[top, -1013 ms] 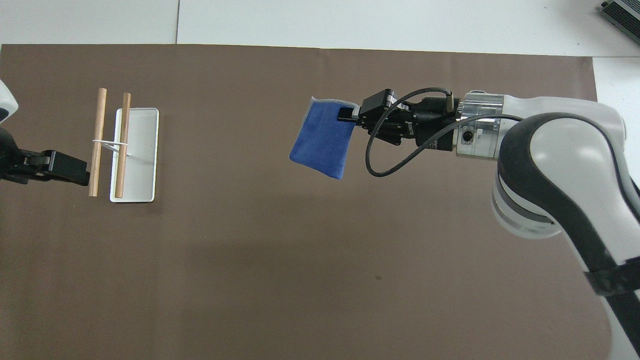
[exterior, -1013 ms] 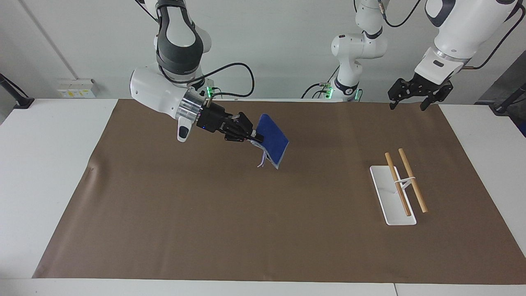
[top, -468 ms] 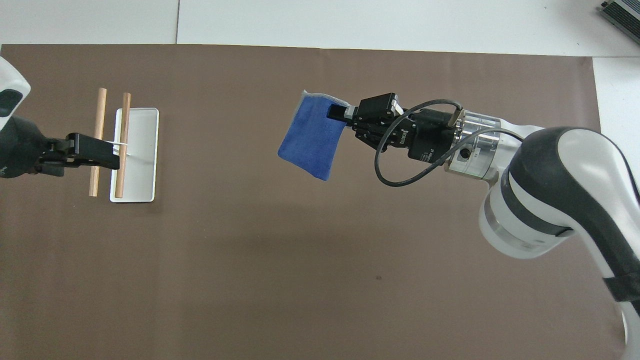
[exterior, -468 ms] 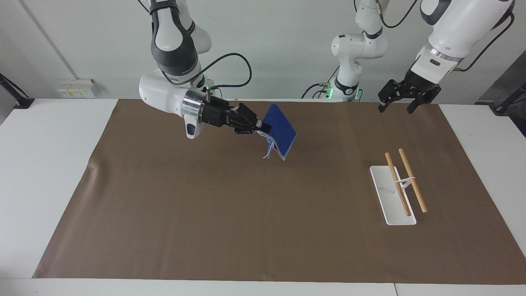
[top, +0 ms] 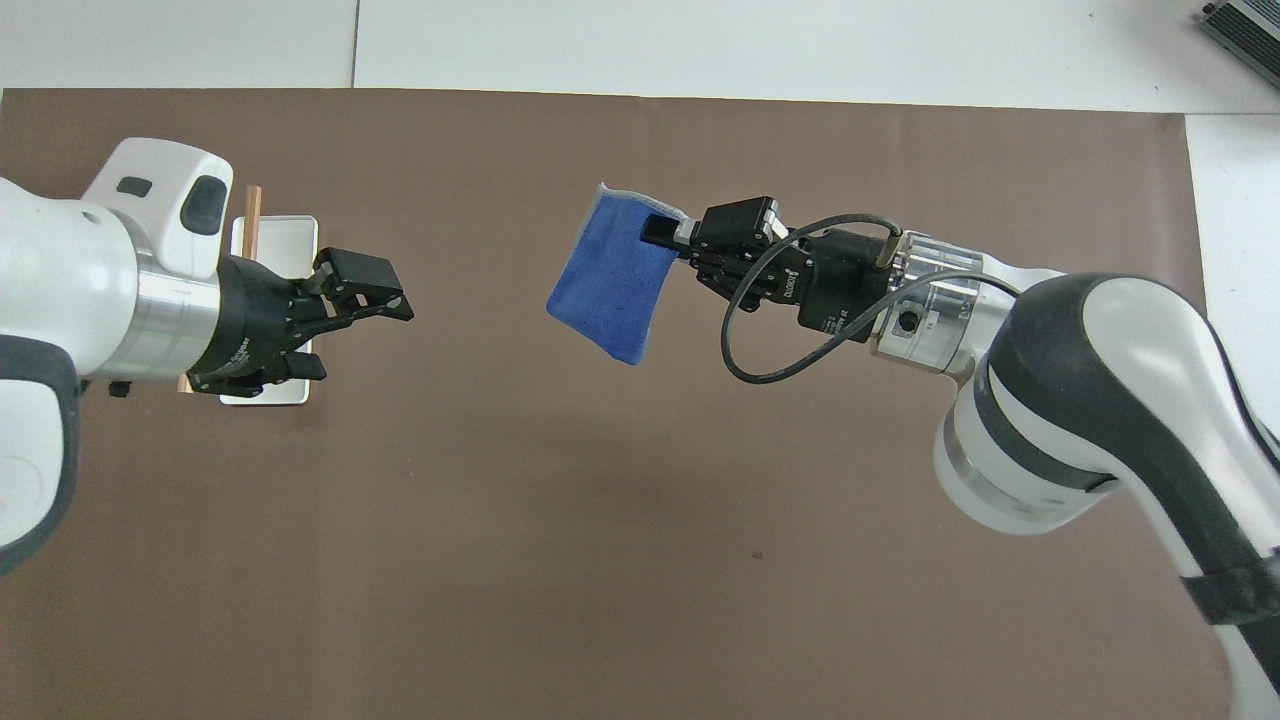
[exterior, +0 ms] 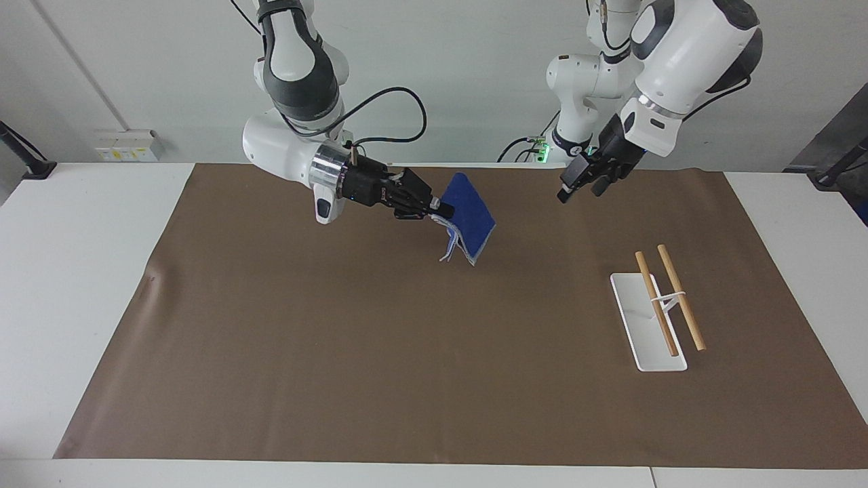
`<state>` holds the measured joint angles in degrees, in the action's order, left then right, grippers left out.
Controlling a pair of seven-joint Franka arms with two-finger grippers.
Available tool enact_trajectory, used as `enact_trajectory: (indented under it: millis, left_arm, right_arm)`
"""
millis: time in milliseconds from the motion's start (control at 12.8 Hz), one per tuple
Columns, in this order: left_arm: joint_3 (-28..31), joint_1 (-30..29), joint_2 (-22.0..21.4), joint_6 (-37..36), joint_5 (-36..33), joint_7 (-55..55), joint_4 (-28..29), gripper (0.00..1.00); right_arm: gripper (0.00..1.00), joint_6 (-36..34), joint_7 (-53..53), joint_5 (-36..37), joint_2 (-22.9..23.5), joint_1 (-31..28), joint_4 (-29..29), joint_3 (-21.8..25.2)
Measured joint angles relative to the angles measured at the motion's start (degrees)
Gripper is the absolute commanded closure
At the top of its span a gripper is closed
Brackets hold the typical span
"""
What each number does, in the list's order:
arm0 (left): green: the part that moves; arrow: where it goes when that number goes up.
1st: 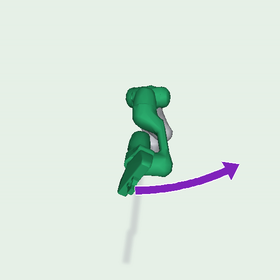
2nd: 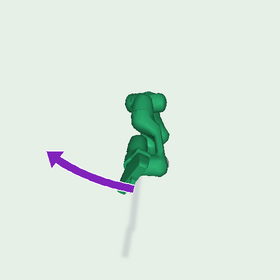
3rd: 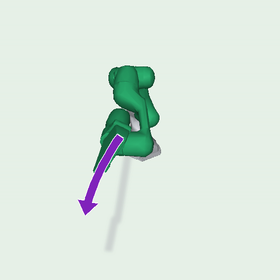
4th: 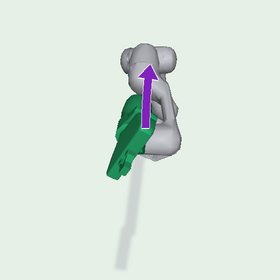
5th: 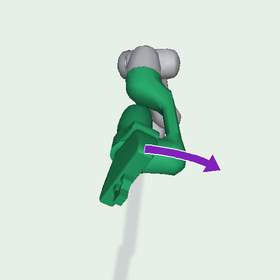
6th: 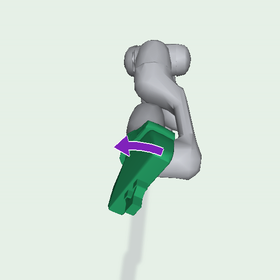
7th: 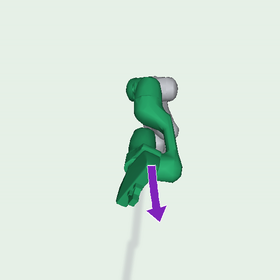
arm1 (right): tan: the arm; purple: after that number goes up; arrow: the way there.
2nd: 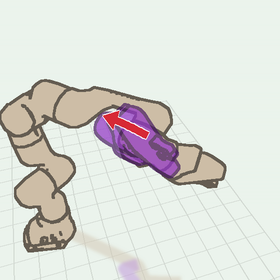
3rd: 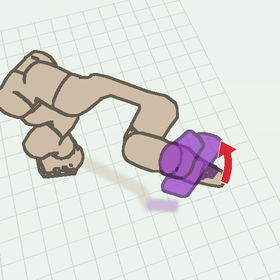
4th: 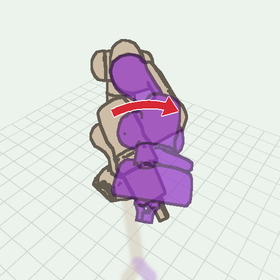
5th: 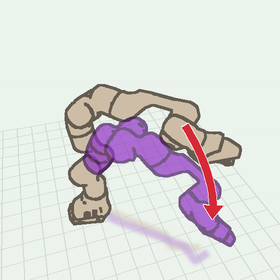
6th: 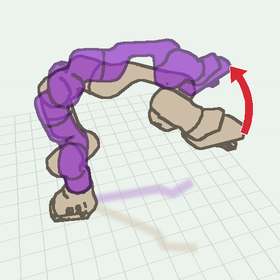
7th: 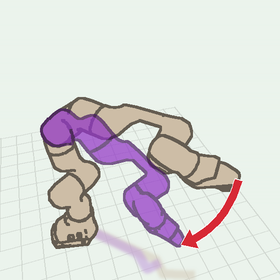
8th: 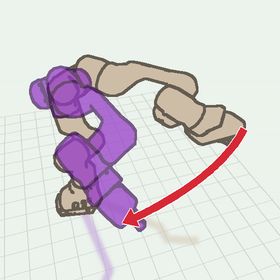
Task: Right arm passes towel to left arm to hang
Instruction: 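Move the left gripper toward the towel held by the right gripper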
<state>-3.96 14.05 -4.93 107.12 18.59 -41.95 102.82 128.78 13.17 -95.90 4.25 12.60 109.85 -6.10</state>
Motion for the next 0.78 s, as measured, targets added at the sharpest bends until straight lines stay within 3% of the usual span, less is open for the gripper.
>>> enact_trajectory:
  millis: [234, 779]
  left_arm:
    - [-0.1, 4.0, -2.5, 10.0, 3.7, -15.7, 6.5, 0.00]
    - [-0.1, 14.3, -3.0, 32.3, 5.2, -47.3, 13.8, 0.00]
  right_arm:
    - [1.00, 0.1, 0.0, 0.0, 0.0, 0.0, 0.1, 0.0]
    - [1.00, 0.7, 0.0, 0.0, 0.0, 0.0, 0.3, 0.0]
